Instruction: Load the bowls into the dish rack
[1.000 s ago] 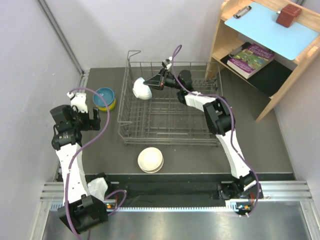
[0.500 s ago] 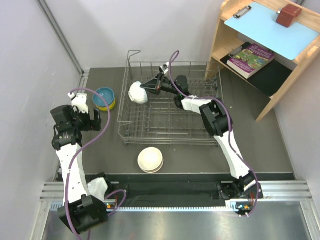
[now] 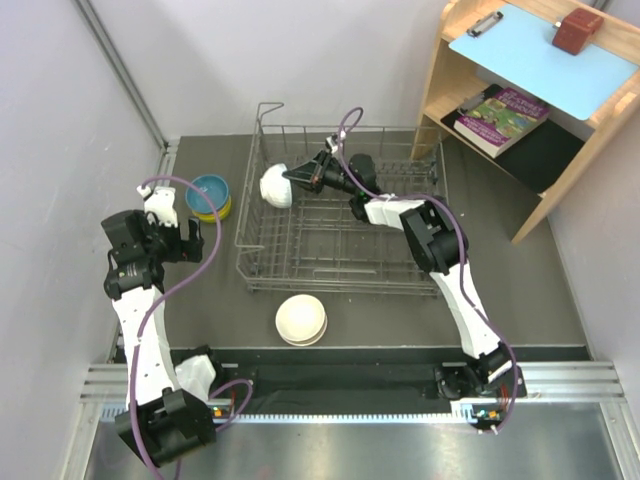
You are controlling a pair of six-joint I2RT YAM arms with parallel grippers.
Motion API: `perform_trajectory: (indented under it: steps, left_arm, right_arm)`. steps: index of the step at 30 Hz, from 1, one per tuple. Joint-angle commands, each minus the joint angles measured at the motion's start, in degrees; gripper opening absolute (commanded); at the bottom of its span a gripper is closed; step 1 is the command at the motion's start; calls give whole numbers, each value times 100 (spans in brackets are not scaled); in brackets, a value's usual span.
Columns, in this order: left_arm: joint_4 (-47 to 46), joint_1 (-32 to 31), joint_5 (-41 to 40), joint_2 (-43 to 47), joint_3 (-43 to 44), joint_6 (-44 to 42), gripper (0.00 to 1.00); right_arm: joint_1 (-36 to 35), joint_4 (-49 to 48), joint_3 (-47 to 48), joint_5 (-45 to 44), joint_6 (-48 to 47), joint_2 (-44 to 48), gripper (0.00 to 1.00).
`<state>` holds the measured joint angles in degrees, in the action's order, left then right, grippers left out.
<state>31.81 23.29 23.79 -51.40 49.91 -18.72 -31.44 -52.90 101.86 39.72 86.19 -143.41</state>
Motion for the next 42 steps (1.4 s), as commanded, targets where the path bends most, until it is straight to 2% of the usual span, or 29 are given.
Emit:
perform_trajectory:
  steps: [1,24,30,34,39,42]
  left_arm:
    - [35,44,143,-72,54,-88,99]
    - [-8,44,178,-160,1,-44,99]
    - [-26,44,205,-178,1,-53,99]
    - [-26,44,214,-151,-16,-44,99]
    - [9,44,275,-90,-34,-53,99]
    - [18,35,266,-55,-34,-53,99]
  right_arm:
    - [103,955,-272,-61,-726,349,0]
    - [420,4356,-132,-1010,-3265,710,1]
    - [420,4902,-115,-1160,-3977,876,14]
    - [420,5079,-17,-1204,-4277,1043,31]
    - [428,5246,166,-1195,-4532,1088,47]
    - [428,5421,229,-1195,-4655,1123,50]
